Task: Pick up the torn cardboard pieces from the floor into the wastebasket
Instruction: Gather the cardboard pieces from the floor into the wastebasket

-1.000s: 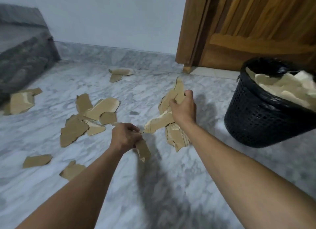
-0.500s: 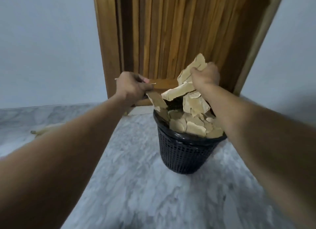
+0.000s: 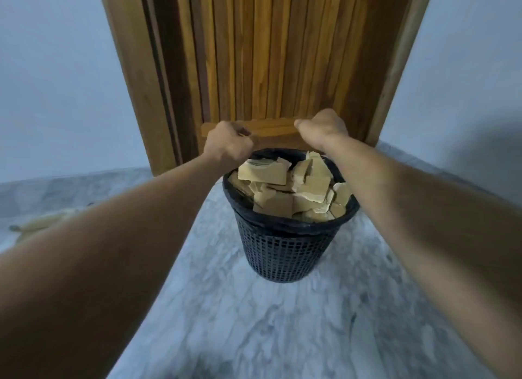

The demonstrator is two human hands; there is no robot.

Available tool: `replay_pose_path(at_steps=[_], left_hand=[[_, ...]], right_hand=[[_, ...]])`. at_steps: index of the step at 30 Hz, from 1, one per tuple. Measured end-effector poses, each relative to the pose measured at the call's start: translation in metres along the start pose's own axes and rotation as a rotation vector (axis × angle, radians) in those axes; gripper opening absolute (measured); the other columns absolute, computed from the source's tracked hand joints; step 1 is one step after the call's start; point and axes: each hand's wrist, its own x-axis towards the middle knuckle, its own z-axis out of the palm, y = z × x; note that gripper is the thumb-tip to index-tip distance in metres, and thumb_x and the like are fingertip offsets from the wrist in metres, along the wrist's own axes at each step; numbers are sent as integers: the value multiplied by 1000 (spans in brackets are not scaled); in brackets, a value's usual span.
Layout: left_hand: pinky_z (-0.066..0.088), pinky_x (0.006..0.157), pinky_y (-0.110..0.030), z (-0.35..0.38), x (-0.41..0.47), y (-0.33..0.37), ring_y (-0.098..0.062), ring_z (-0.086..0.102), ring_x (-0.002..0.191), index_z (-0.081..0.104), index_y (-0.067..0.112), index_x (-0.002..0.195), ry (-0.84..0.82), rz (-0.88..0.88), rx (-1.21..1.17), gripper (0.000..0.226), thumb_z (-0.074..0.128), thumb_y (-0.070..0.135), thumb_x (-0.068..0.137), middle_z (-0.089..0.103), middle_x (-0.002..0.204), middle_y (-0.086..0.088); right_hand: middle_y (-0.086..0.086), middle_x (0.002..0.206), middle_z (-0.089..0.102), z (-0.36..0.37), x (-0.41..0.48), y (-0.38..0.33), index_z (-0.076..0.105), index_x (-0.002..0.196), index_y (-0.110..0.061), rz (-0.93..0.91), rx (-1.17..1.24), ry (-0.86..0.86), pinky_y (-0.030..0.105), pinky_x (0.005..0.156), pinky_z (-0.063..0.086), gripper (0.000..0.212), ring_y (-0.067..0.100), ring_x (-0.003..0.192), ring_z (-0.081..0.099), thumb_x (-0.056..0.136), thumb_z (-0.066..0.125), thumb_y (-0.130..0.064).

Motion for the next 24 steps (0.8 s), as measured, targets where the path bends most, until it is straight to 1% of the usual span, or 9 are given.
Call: replay_pose_path(at_steps=[3,7,11,14,16,17,19,22,24], left_hand=[[55,77,-29,-37,-20,-32,-16,67,89,69,20,102,102,13,29,13,63,30,95,73,99,1],[55,91,-34,-102,-63,-108,-21,70,98,71,23,99,225,-105,129,17,63,37,91,76,99,1],[47,83,-27,-176,-140,-195,-23,68,101,71,23,109,296,-285,270,24,57,37,96,77,103,-2],[46,86,-32,-229,-218,-260,-30,65,110,67,21,116,375,-450,345,29,49,38,101,75,112,-8],[45,90,-36,-260,-274,-302,-34,61,116,64,17,122,438,-579,376,34,46,38,103,71,120,-13],[44,90,-37,-273,-302,-320,-36,60,118,63,15,125,464,-641,398,37,45,39,103,69,124,-15],[44,90,-39,-291,-359,-352,-37,57,120,59,16,131,491,-751,466,45,46,48,102,65,128,-15],[44,94,-45,-306,-431,-393,-36,47,129,51,22,138,468,-899,553,54,52,56,96,53,138,-17],[41,102,-48,-311,-465,-414,-37,40,135,47,22,143,487,-936,584,56,54,52,96,46,145,-19]], right_hand=[[4,110,64,32,-11,-30,65,114,-10,-119,-77,-66,31,76,42,34,23,91,56,99,57,-40],[4,111,63,101,-42,-77,66,117,-11,-268,-71,-154,30,80,42,38,25,104,61,95,61,-42],[5,82,59,188,-103,-109,61,80,-13,-363,-86,-343,29,72,41,30,25,80,59,92,62,-41],[8,83,57,256,-167,-116,59,75,-14,-419,-98,-510,29,72,40,31,23,84,56,90,63,-41],[12,96,61,298,-214,-116,63,91,-11,-422,-87,-660,32,79,44,33,28,98,59,93,61,-44],[14,116,61,316,-240,-115,62,113,-7,-392,-87,-739,36,88,46,43,31,112,58,95,60,-46],[12,144,49,350,-294,-110,44,142,-7,-358,-97,-873,38,95,45,66,32,128,51,95,60,-50],[11,151,42,398,-374,-92,28,153,-19,-387,-151,-1055,39,94,46,85,31,133,47,88,64,-61],[8,166,14,425,-428,-77,7,159,-29,-489,-284,-1159,52,114,29,101,32,151,18,84,58,-73]])
